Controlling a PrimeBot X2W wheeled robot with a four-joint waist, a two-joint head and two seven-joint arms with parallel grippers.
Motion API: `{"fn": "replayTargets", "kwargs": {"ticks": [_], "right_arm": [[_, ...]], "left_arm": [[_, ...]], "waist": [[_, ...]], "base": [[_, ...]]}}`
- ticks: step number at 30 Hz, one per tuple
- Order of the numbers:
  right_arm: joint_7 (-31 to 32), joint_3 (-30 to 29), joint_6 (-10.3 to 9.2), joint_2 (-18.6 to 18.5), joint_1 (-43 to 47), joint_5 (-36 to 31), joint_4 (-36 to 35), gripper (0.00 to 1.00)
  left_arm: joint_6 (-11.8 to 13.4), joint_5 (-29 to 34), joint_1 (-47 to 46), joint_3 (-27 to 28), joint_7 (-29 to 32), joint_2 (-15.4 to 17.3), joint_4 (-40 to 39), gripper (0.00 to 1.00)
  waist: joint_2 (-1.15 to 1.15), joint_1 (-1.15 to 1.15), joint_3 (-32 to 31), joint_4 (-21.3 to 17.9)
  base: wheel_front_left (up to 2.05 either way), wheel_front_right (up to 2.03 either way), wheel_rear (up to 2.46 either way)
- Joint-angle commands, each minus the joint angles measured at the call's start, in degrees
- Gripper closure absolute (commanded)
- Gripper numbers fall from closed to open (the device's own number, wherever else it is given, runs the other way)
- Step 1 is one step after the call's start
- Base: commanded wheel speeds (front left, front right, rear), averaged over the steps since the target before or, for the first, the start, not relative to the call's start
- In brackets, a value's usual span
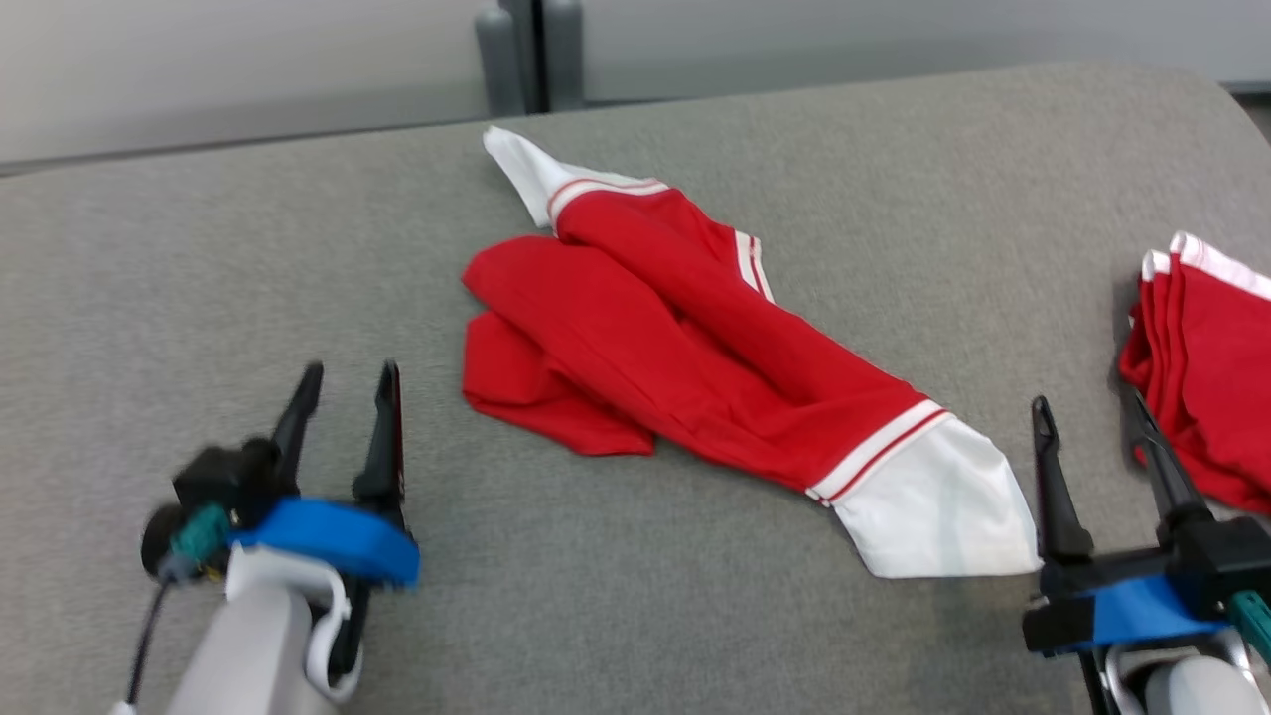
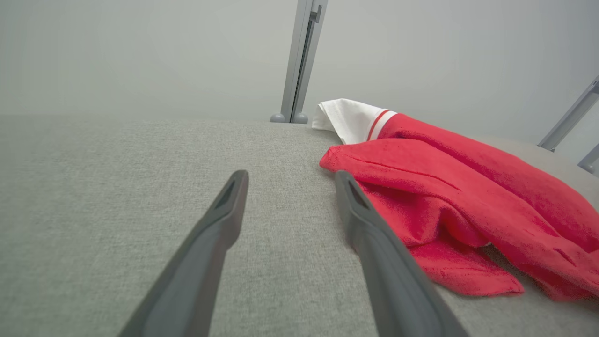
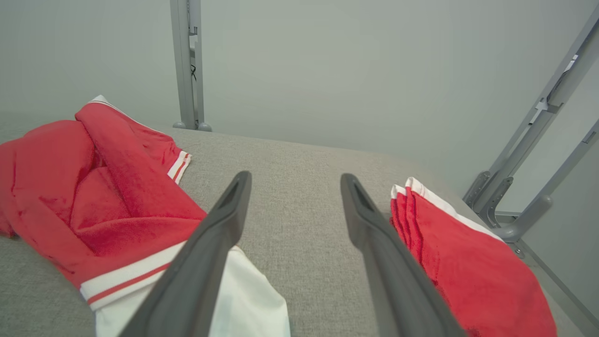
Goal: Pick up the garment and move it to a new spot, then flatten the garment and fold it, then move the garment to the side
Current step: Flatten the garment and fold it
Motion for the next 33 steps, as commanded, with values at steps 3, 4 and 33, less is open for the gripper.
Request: {"fn": "replayTargets", "kwargs": {"ticks": [3,4,33], "right_arm": [[-0.21,3.08,-0.01,0.00,-3.09,1.06,-1.28,0.00],[-0.21,4.01,-0.01,0.01,-3.70,0.75,-1.58,0.00],[-0.21,7.83,-0.01,-0.03,-7.42,5.34,-2.72,0.00]], "left_arm": [[-0.09,-2.34,-8.35,-2.61,-0.26,2.81,3.36,0.00],[-0.09,-3.17,-10.40,-3.19,-0.25,3.47,4.26,0.00],[-0.09,-27.51,-29.18,-29.19,5.96,13.45,13.99,0.00]], "waist": [[0.00,0.00,3.39,-2.02],[0.00,0.00,4.32,-2.54],[0.00,0.00,12.53,-6.95]], "base": [[0.00,0.00,0.00],[0.00,0.00,0.00],[0.00,0.00,0.00]]}}
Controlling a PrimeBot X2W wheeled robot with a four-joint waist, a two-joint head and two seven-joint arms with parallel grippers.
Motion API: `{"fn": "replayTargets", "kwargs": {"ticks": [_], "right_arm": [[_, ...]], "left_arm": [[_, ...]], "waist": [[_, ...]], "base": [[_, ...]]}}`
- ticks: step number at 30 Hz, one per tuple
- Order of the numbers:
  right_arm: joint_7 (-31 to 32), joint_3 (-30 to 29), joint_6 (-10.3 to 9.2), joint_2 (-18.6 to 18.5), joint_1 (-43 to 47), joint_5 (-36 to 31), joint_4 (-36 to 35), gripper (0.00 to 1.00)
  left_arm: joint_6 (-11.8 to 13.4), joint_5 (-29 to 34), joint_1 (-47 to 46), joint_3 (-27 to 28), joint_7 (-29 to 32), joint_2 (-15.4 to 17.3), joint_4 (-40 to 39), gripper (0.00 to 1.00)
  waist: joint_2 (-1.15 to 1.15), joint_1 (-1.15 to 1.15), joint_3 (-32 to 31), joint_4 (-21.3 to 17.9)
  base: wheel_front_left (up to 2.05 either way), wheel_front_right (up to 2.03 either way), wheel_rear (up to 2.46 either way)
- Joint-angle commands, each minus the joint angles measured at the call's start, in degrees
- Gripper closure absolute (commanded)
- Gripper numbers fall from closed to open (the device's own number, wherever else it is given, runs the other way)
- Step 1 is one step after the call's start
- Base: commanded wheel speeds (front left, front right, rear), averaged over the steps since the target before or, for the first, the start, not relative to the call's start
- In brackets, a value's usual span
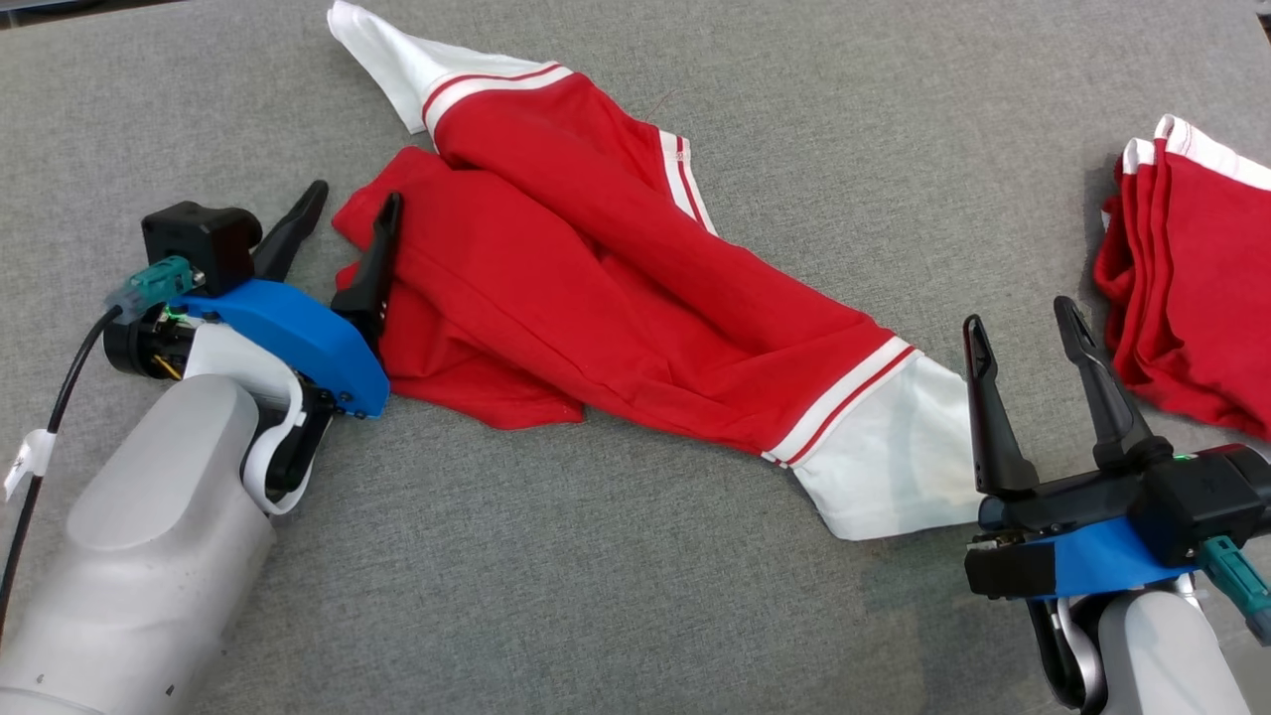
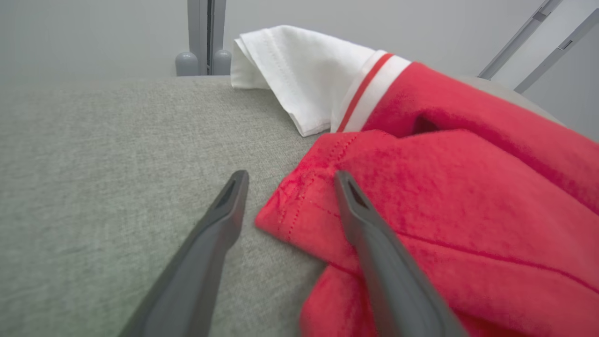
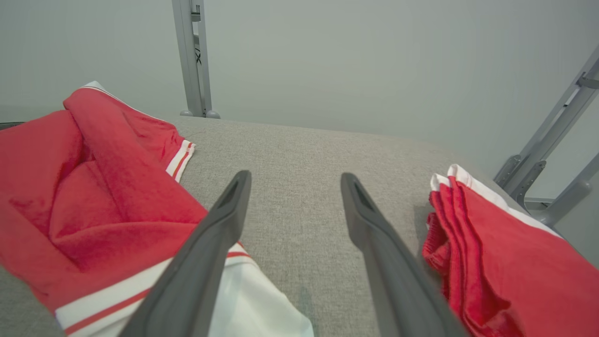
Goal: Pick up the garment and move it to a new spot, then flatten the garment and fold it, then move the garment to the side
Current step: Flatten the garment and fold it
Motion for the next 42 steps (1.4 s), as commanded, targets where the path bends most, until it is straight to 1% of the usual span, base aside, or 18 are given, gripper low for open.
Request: {"fn": "replayTargets", "kwargs": {"ticks": [1,5,9,10,11,13,14,15,16,17,21,25,27,31,35,40,42], "right_arm": [[-0.21,0.03,0.01,-0.08,-0.62,0.24,0.20,0.00],[-0.21,0.57,0.01,-0.08,-0.76,0.35,0.51,0.00],[-0.21,0.74,0.01,-0.09,-0.88,0.43,0.91,0.00],[-0.21,0.70,0.01,-0.09,-0.84,0.46,0.96,0.00],[-0.21,0.63,0.01,-0.08,-0.73,0.47,1.00,0.00],[-0.21,0.53,0.01,-0.08,-0.51,0.60,1.14,0.00],[-0.21,0.50,0.01,-0.08,-0.40,0.69,1.19,0.00],[-0.21,0.49,0.00,-0.08,-0.34,0.77,1.25,0.00],[-0.21,0.50,0.00,-0.09,-0.28,0.85,1.33,0.00],[-0.21,0.54,0.01,-0.08,-0.21,0.93,1.45,0.00],[-0.21,0.11,0.01,-0.08,0.36,1.00,2.18,0.00],[-0.21,-1.37,0.01,-0.08,1.56,0.69,3.71,0.00],[-0.21,-2.04,0.01,-0.11,2.42,0.44,4.57,0.00],[-0.21,-3.92,0.01,-0.11,4.38,0.35,6.93,0.00],[-0.20,-4.93,0.01,-0.11,6.21,0.15,8.61,0.00],[-0.21,-5.12,0.01,-0.10,7.55,0.64,10.03,0.00],[-0.21,-5.07,0.01,-0.11,8.01,0.79,10.47,0.00]], "left_arm": [[-0.09,-0.07,-0.72,-0.79,0.34,0.56,0.41,0.00],[-0.09,-1.23,-1.12,-3.97,1.39,1.39,1.37,0.00],[-0.09,-0.57,-1.69,-7.05,1.71,2.04,2.99,0.00],[-0.09,0.61,-2.02,-8.26,1.93,2.33,3.60,0.00],[-0.09,0.82,-2.15,-9.14,2.17,2.34,4.19,0.06],[-0.09,0.30,-2.25,-9.71,2.07,1.86,4.93,0.51],[-0.09,0.43,-2.50,-10.15,1.74,1.80,5.22,0.67],[-0.09,-0.26,-2.56,-9.94,0.73,1.47,5.28,0.79],[-0.09,-0.32,-2.87,-9.51,-0.69,1.37,5.47,1.00],[-0.07,0.45,-3.45,-9.58,-1.86,1.62,5.90,1.00],[-0.02,0.33,-3.41,-8.62,-4.89,0.71,6.78,1.00],[0.20,0.16,-1.99,-6.02,-6.01,-0.96,6.21,1.00],[1.08,0.77,-0.62,-2.59,-6.06,-1.63,4.07,1.00],[2.58,3.28,6.05,3.91,-6.08,-3.25,0.44,1.00],[3.72,5.46,13.27,8.92,-6.10,-4.47,-0.98,1.00],[5.06,6.96,20.96,15.09,-6.10,-5.80,-1.45,1.00],[5.02,7.88,23.46,17.05,-6.10,-6.44,-1.23,1.00]], "waist": [[-0.01,0.00,-0.03,0.03],[-0.01,0.00,-0.12,-0.05],[-0.01,0.00,-0.29,-0.26],[-0.01,0.00,-0.36,-0.30],[-0.01,0.00,-0.39,-0.32],[-0.01,0.00,-0.43,-0.33],[-0.01,0.00,-0.47,-0.34],[-0.01,0.00,-0.52,-0.35],[-0.01,0.00,-0.61,-0.35],[-0.01,0.00,-0.79,-0.32],[-0.01,0.00,-2.19,0.36],[-0.01,0.00,-5.64,2.55],[-0.01,0.00,-7.84,3.90],[-0.01,0.00,-13.02,7.09],[-0.01,0.00,-17.22,9.78],[-0.01,0.00,-20.25,11.87],[-0.01,0.00,-20.95,12.35]], "base": [[0.00,0.00,0.00],[0.00,0.00,0.00],[0.00,0.00,0.00],[0.00,0.00,0.00],[0.00,0.00,0.00],[0.00,0.00,0.00],[0.00,0.00,0.00],[0.00,0.00,0.00],[0.00,0.00,0.00],[0.00,0.00,0.00],[0.00,0.00,0.00],[0.00,0.00,0.00],[0.00,0.00,0.00],[0.00,0.00,0.00],[0.00,0.00,0.00],[0.00,0.00,0.00],[0.00,0.00,0.00]]}}
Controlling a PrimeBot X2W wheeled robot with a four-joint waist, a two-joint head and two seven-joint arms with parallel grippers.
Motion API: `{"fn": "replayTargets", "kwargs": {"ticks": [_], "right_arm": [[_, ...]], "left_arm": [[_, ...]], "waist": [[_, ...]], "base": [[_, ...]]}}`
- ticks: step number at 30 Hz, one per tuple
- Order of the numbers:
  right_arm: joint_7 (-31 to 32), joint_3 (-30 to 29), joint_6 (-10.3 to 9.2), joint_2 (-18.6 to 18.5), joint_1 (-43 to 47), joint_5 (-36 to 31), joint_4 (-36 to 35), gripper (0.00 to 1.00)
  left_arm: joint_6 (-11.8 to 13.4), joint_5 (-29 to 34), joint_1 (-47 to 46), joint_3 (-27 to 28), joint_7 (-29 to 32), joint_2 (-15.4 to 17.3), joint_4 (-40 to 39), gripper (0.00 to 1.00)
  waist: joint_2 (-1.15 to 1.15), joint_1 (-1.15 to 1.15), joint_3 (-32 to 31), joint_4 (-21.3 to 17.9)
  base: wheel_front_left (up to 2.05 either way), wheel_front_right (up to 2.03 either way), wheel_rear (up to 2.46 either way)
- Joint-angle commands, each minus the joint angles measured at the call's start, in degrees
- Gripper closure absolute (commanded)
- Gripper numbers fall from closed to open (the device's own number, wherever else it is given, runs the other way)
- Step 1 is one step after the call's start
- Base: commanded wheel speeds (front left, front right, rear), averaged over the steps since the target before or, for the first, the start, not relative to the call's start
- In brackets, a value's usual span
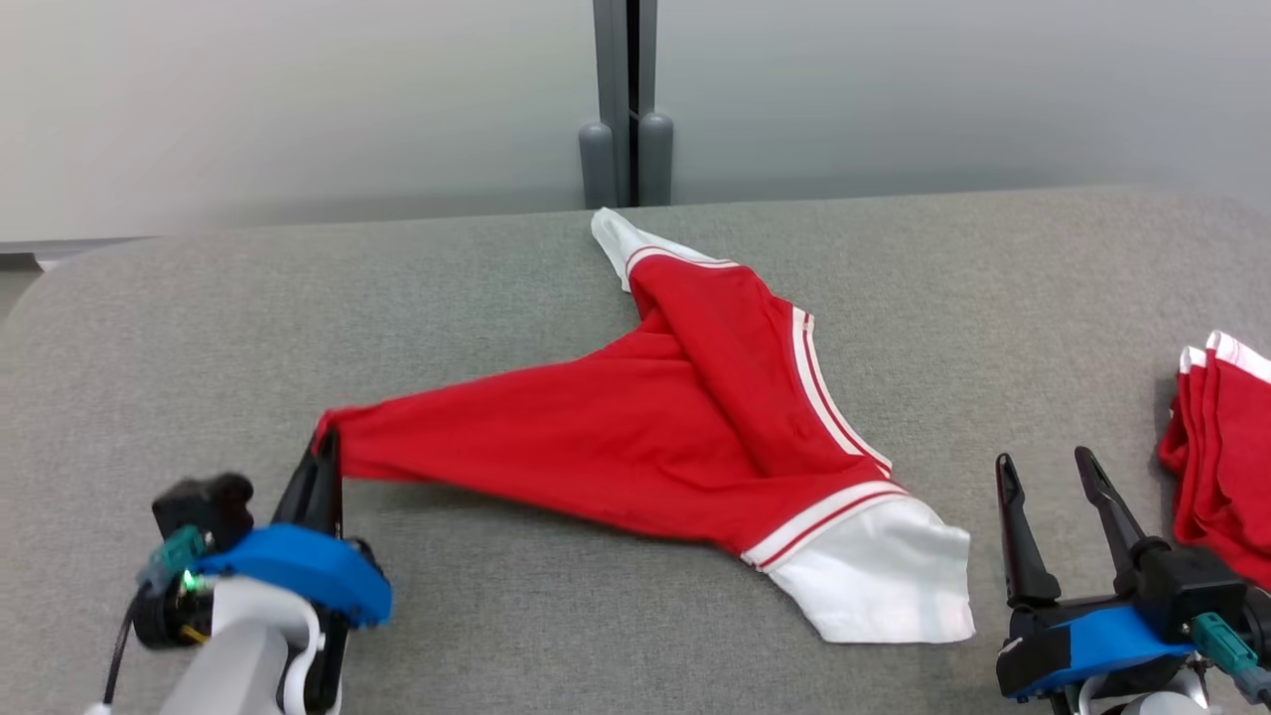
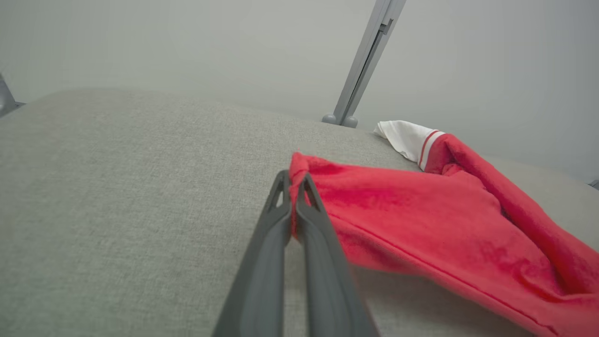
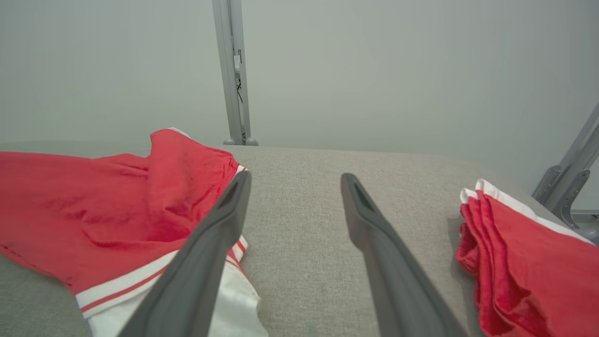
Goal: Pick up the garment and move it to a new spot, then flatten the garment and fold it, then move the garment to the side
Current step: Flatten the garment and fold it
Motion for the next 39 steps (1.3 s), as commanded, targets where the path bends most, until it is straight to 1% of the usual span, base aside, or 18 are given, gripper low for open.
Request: {"fn": "replayTargets", "kwargs": {"ticks": [1,5,6,7,11,15,21,25,27,34,39], "right_arm": [[-0.20,0.04,0.01,-0.13,1.02,0.32,0.39,0.00],[-0.20,0.63,0.01,-0.13,1.15,0.36,1.27,0.00],[-0.21,0.88,0.01,-0.13,1.17,0.41,1.45,0.00],[-0.21,1.15,0.01,-0.12,1.07,0.62,1.59,0.00],[-0.21,2.25,0.01,-0.14,0.12,1.81,1.30,0.00],[-0.21,3.57,0.01,-0.14,-0.58,2.77,1.00,0.00],[-0.20,5.72,0.01,-0.13,-0.76,2.36,3.00,0.00],[-0.21,6.69,0.01,-0.15,-0.67,2.13,5.00,0.00],[-0.21,7.03,0.01,-0.15,-0.47,2.17,5.68,0.00],[-0.21,7.22,0.01,-0.15,0.13,1.82,7.24,0.00],[-0.21,6.71,0.01,-0.14,1.87,0.05,11.71,0.00]], "left_arm": [[0.11,0.75,1.52,1.14,-0.26,-0.58,0.24,1.00],[-0.13,2.74,5.27,4.88,-0.26,-2.25,1.20,1.00],[-0.08,3.89,5.88,5.50,-0.26,-2.35,0.99,0.77],[-0.04,4.90,6.65,6.13,-0.26,-2.62,0.84,0.00],[1.20,9.86,9.16,9.40,-0.26,-3.80,-1.10,0.00],[2.62,16.37,12.32,12.02,-0.26,-4.41,-4.49,0.00],[3.27,23.88,15.71,14.05,-0.26,-5.42,-7.82,0.00],[3.05,26.42,17.27,15.73,-0.27,-6.11,-8.58,0.00],[2.53,27.19,17.96,16.39,-0.27,-6.62,-8.45,0.00],[1.43,28.63,18.65,18.32,-0.27,-8.08,-8.11,0.00],[0.09,29.49,18.75,19.51,-0.27,-9.10,-7.53,0.00]], "waist": [[0.01,0.01,-0.51,0.20],[0.01,0.01,-1.58,0.27],[0.01,0.01,-1.80,0.16],[0.01,0.01,-2.00,0.00],[0.01,0.01,-2.88,-0.87],[0.01,0.01,-3.99,-1.59],[0.01,0.01,-5.38,-2.06],[0.01,0.01,-5.86,-2.15],[0.01,0.01,-5.99,-2.11],[0.01,0.01,-5.86,-1.81],[0.01,0.01,-5.35,-1.42]], "base": [[0.00,0.00,0.00],[0.00,0.00,0.00],[0.00,0.00,0.00],[0.00,0.00,0.00],[0.00,0.00,0.00],[0.00,0.00,0.00],[0.00,0.00,0.00],[0.00,0.00,0.00],[0.00,0.00,0.00],[0.00,0.00,0.00],[0.00,0.00,0.00]]}}
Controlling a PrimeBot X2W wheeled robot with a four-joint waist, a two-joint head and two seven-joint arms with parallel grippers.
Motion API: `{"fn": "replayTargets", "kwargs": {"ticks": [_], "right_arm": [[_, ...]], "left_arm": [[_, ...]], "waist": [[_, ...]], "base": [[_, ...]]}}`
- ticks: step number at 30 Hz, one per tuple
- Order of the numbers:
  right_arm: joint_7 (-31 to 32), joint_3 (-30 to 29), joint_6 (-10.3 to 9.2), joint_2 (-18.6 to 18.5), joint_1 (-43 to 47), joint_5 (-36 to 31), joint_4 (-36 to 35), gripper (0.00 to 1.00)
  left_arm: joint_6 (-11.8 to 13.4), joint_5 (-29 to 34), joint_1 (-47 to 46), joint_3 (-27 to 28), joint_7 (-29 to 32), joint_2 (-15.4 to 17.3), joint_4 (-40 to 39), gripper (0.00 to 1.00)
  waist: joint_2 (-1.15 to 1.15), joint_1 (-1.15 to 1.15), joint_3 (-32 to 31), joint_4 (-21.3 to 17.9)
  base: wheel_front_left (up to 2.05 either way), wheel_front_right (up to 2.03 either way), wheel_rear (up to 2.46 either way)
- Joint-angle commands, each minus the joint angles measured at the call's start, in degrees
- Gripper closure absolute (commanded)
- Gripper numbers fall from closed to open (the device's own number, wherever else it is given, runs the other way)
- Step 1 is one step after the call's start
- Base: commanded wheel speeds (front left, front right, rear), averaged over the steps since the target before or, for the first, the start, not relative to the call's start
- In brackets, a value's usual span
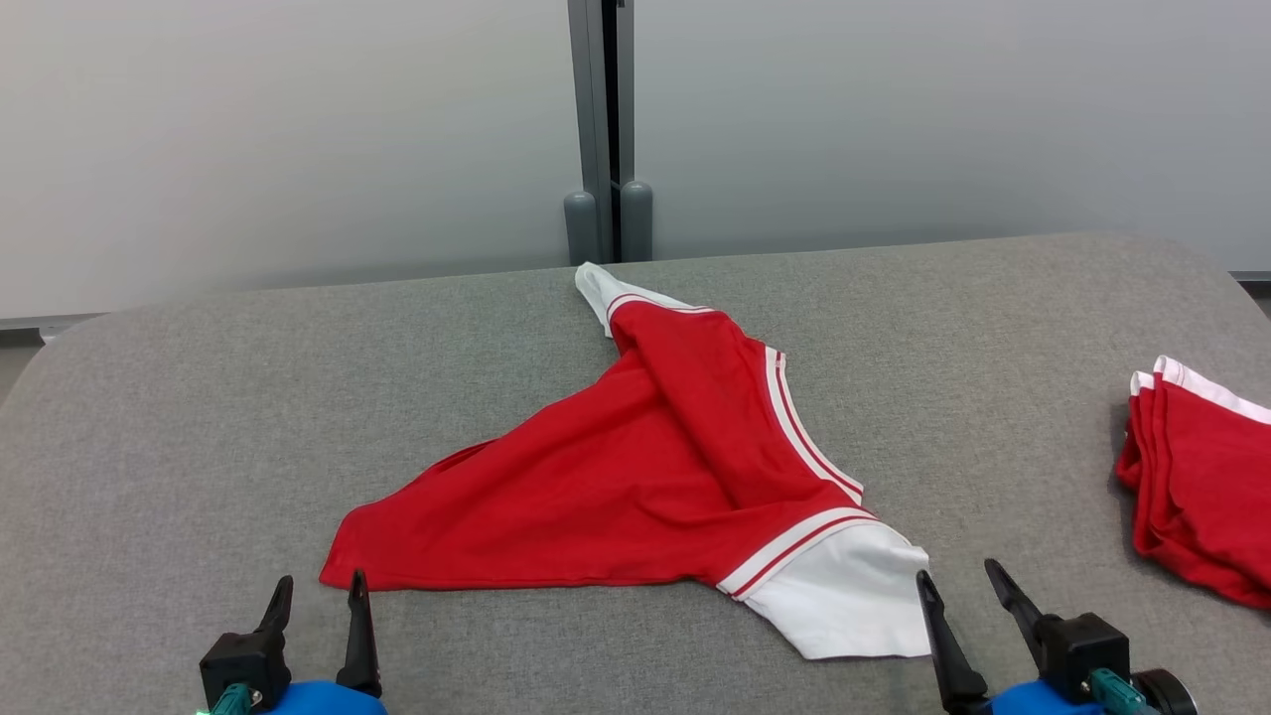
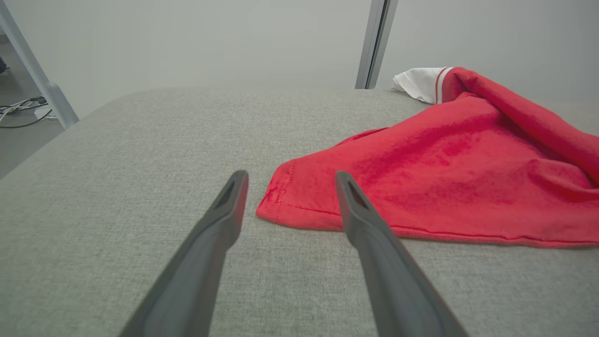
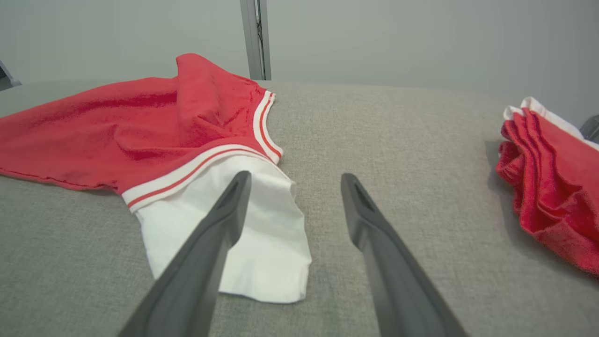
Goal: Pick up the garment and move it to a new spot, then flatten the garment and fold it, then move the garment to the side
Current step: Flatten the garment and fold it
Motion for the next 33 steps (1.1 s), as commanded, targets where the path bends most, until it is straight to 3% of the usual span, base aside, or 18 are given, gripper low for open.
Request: {"fn": "replayTargets", "kwargs": {"ticks": [1,13,21,23,24,25,26,30,33], "right_arm": [[-0.21,-0.47,-0.01,-0.20,0.83,-0.27,0.50,0.00],[-0.21,-2.14,-0.01,-0.19,-1.54,0.41,13.04,0.00],[-0.18,-1.97,-0.01,-0.18,-3.72,2.83,15.73,0.00],[-0.06,-1.99,-0.01,-0.18,-4.01,2.66,16.87,0.15],[-0.05,-1.81,-0.01,-0.17,-4.02,2.18,17.88,0.37],[0.04,-1.58,-0.01,-0.16,-4.11,1.94,19.10,0.74],[0.17,-1.39,-0.01,-0.11,-4.30,1.93,20.05,1.00],[0.35,-1.38,-0.04,-0.16,-4.76,2.40,22.49,1.00],[0.30,-3.72,-0.11,-0.38,-4.87,2.31,20.59,1.00]], "left_arm": [[-0.25,0.49,0.45,0.37,-0.27,-0.10,0.06,0.00],[-2.69,2.41,-0.86,1.49,-0.27,-1.06,0.55,0.00],[-3.72,2.97,-1.46,2.32,-0.27,-1.24,0.69,0.00],[-3.96,3.20,-1.48,2.45,-0.27,-1.28,0.68,0.00],[-4.03,3.33,-1.51,2.50,-0.27,-1.31,0.69,0.00],[-4.12,3.40,-1.57,2.55,-0.27,-1.34,0.71,0.00],[-4.20,3.42,-1.62,2.62,-0.27,-1.36,0.72,0.00],[-4.45,3.29,-1.67,3.09,-0.27,-1.48,0.77,0.00],[-4.64,3.58,-1.59,2.94,-0.27,-1.46,0.85,0.00]], "waist": [[-0.01,0.00,0.12,0.13],[-0.01,0.00,2.93,2.00],[-0.01,0.00,4.10,2.39],[-0.01,0.00,4.22,2.43],[-0.01,0.00,4.30,2.47],[-0.01,0.00,4.38,2.53],[-0.01,0.00,4.48,2.57],[-0.01,0.00,4.80,2.48],[-0.01,0.00,4.89,2.01]], "base": [[0.00,0.00,0.00],[0.00,0.00,0.00],[0.00,0.00,0.00],[0.00,0.00,0.00],[0.00,0.00,0.00],[0.00,0.00,0.00],[0.00,0.00,0.00],[0.00,0.00,0.00],[0.00,0.00,0.00]]}}
